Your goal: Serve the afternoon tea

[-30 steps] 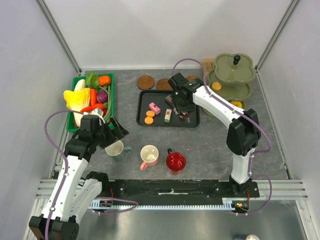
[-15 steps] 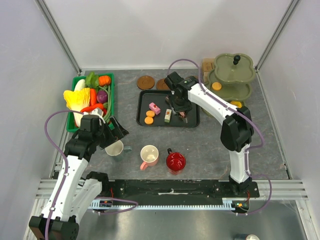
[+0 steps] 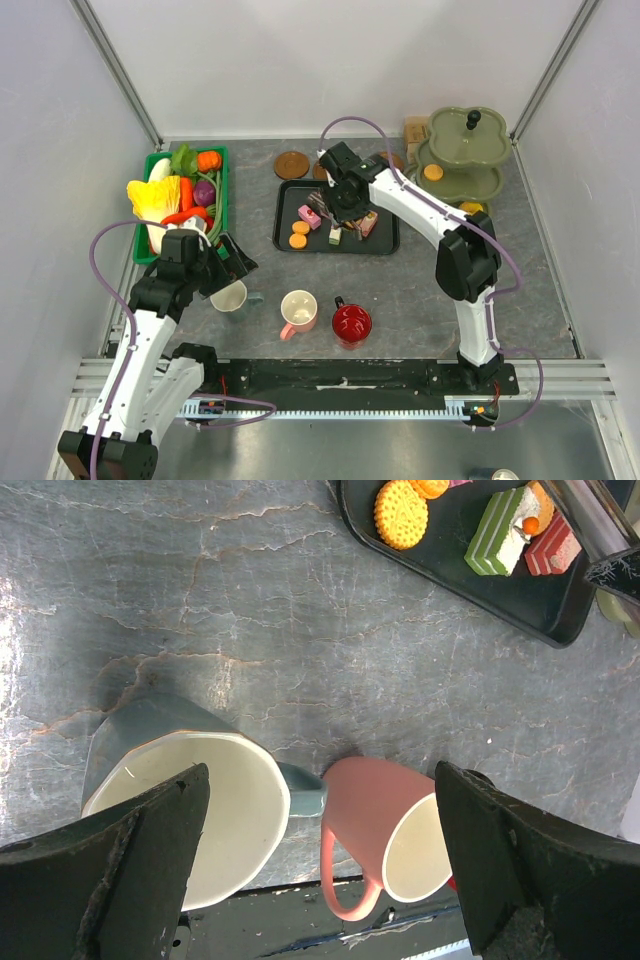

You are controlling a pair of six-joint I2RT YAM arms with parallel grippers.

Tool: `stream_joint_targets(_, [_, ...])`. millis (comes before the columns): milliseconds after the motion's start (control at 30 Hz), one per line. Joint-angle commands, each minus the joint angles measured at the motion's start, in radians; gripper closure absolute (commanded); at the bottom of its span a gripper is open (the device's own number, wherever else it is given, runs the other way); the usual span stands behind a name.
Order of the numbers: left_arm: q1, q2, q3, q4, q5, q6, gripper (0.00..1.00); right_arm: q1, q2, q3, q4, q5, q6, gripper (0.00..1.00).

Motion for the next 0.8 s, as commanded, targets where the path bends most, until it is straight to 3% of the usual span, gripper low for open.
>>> stream_joint_targets(0, [0.007, -0.004, 0.006, 0.039, 0.025, 0.016, 0.01, 0.011, -0.006, 0.035, 0.051, -0.030, -0.018, 0.43])
stream_joint_targets(200, [0.007, 0.005, 0.008, 0.039, 0.025, 0.016, 0.01, 0.011, -0.038, 0.003, -0.019, 0.185, 0.014, 0.39])
stream_joint_targets(767, [0.007, -0.003, 0.001, 0.044, 0.033, 0.015, 0.01, 0.011, -0.239, -0.113, 0.019, 0.086, 0.048, 0.38])
